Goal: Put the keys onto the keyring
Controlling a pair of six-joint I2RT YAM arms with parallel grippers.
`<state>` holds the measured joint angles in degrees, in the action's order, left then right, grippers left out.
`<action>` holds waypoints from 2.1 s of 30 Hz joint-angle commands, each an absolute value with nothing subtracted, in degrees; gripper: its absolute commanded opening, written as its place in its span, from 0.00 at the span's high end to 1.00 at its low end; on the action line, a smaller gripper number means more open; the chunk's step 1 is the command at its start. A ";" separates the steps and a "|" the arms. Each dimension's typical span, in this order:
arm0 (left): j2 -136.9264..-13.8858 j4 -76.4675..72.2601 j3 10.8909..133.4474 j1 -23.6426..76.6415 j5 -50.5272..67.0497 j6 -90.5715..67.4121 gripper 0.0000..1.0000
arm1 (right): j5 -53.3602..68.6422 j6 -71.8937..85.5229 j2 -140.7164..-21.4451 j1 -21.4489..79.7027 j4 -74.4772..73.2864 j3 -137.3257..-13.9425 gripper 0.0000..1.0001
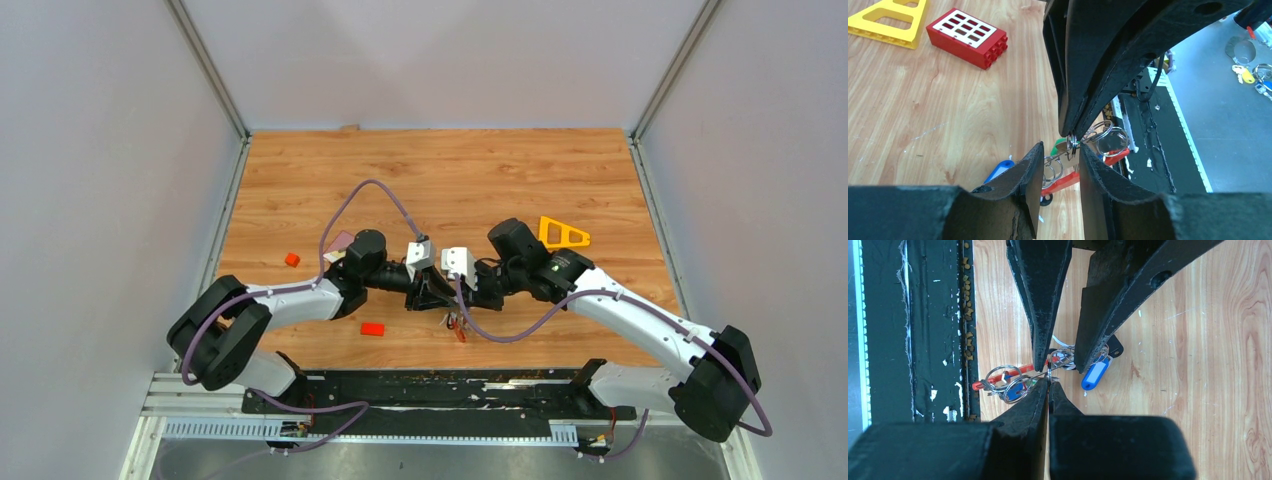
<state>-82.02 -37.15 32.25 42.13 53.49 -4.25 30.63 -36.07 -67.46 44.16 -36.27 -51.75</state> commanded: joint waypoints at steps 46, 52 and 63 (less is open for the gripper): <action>-79.79 -38.54 33.16 43.16 58.59 0.63 1.00 | 33.58 -34.69 -68.16 43.03 -33.91 -53.00 0.82; -79.81 -48.51 30.69 42.72 60.42 -3.20 1.00 | 34.83 -34.87 -67.66 42.28 -33.67 -52.32 0.77; -80.80 -65.53 26.37 41.31 59.82 -10.67 1.00 | 36.10 -35.95 -67.77 41.97 -33.92 -50.98 0.87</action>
<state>-82.02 -53.01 26.74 41.56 58.02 -6.70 35.48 -35.05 -68.71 42.54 -35.33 -51.35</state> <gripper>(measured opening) 0.006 0.138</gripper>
